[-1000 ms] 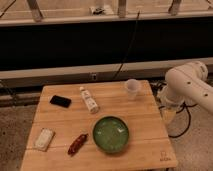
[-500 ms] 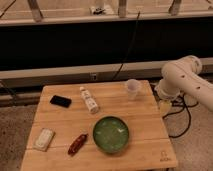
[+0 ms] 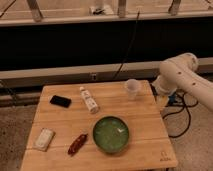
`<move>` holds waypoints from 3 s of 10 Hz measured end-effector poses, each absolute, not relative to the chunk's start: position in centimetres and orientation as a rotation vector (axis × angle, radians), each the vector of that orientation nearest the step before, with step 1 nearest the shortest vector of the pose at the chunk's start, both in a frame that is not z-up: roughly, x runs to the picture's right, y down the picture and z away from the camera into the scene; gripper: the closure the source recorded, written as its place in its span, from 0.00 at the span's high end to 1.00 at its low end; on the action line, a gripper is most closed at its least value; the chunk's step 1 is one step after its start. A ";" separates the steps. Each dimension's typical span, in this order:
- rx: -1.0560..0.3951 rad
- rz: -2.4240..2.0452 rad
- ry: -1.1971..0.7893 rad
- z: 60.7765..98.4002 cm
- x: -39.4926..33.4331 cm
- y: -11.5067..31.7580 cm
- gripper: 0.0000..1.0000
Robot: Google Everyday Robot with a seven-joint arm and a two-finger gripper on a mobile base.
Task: Place the ceramic cup in the ceramic bowl
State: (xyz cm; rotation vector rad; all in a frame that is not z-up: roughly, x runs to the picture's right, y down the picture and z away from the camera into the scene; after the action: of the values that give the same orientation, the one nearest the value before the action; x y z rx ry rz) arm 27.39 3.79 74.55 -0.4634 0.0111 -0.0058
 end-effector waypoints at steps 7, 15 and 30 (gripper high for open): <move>-0.430 -0.084 -0.039 77.5 26.4 2.0 0.80; -0.423 -0.162 -0.088 81.3 25.1 2.2 0.80; -0.500 -0.290 -0.182 86.5 22.1 4.2 0.80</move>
State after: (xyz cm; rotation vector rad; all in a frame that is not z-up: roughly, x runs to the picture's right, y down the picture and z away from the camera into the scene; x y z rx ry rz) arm 22.06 4.18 86.47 -0.5000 -0.1820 -0.2900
